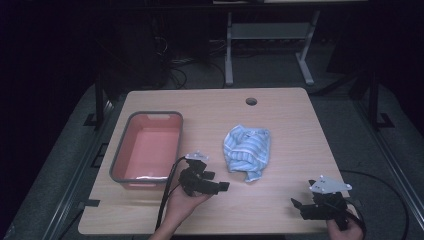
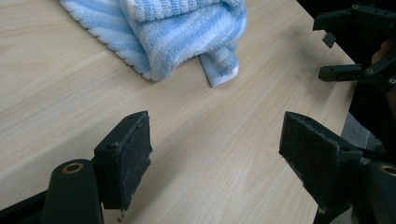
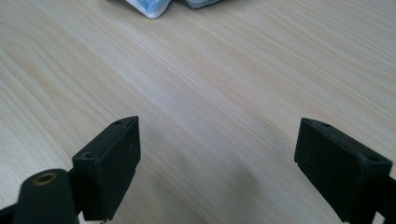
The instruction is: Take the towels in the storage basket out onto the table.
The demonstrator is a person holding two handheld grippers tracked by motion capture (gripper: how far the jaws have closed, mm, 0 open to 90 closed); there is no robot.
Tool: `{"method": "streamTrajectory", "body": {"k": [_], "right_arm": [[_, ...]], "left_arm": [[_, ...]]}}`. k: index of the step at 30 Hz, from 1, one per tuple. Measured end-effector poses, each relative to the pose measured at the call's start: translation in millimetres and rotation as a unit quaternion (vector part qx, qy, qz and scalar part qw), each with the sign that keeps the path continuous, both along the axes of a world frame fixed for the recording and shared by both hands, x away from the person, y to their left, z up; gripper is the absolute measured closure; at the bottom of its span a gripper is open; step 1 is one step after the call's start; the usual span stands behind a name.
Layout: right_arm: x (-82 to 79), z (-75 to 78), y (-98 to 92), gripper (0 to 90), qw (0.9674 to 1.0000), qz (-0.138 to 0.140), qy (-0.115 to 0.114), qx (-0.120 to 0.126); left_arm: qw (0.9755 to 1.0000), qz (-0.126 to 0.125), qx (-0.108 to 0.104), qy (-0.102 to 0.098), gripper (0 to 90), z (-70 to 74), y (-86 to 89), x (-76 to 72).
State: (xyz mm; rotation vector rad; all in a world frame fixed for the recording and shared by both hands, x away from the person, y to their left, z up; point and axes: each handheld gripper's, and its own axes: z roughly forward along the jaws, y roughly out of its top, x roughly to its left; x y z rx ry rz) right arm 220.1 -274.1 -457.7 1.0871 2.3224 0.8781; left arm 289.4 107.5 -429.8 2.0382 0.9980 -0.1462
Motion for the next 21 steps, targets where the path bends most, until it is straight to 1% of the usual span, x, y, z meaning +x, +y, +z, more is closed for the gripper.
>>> {"method": "streamTrajectory", "body": {"k": [5,11,16,18,21], "right_arm": [[0.4,-0.3,-0.2,13.9,1.0,-0.001,0.0,0.001],[0.9,-0.7,0.4,13.8,1.0,0.0,0.001,0.0],[1.1,-0.6,-0.3,13.8,1.0,-0.001,0.0,-0.001],[0.9,-0.7,-0.6,13.8,1.0,-0.002,0.001,-0.002],[0.1,-0.7,-1.1,13.8,1.0,-0.005,0.0,-0.001]], "left_arm": [[1.0,0.0,-0.004,-0.002,24.4,-1.3,1.5,-5.3],[0.9998,-0.008,-0.017,0.004,24.1,-3.7,3.0,-11.5],[0.9998,-0.012,-0.015,0.0,24.0,-5.1,3.9,-17.6],[0.9997,-0.01,-0.021,0.003,23.8,-6.6,5.1,-20.1],[0.9997,-0.011,-0.021,0.003,23.7,-8.3,6.9,-24.8]]}}
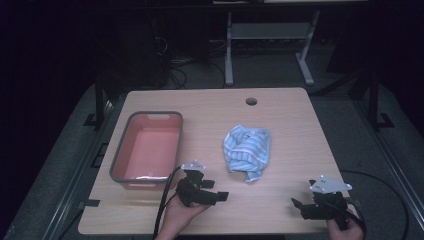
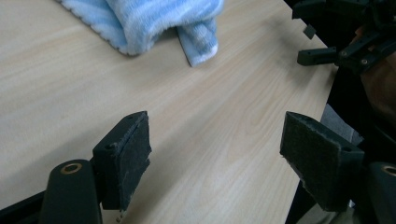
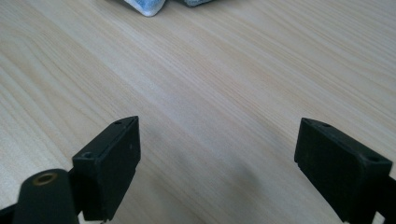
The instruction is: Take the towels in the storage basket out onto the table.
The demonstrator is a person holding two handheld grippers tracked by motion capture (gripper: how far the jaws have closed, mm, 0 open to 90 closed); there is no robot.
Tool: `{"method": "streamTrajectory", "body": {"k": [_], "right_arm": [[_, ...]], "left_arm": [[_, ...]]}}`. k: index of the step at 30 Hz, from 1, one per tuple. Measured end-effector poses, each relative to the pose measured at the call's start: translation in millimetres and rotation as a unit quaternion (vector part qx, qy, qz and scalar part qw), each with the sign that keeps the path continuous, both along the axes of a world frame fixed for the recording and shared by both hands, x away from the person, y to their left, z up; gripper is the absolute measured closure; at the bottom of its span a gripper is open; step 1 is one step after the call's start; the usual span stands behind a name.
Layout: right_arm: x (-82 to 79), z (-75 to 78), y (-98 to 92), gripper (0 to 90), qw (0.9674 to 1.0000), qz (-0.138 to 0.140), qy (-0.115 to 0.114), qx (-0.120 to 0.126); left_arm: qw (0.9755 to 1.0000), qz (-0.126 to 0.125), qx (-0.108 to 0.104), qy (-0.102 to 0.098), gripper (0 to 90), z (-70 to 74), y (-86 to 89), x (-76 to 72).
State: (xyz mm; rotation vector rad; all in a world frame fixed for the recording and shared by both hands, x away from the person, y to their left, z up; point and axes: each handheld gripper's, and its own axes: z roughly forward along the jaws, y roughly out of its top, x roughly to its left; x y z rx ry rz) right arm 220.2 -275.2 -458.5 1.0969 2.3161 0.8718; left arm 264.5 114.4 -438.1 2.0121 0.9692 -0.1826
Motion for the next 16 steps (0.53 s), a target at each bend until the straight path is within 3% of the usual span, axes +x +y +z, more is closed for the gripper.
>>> {"method": "streamTrajectory", "body": {"k": [13,16], "right_arm": [[-5.6,2.5,3.5,13.8,1.0,0.007,-0.003,-0.002],[-6.6,3.5,3.0,13.8,0.9999,0.009,-0.004,-0.001]], "left_arm": [[0.9994,0.011,0.015,-0.029,23.6,-4.2,13.2,-19.9],[0.9993,0.015,0.01,-0.034,23.7,-4.1,13.8,-20.3]]}}
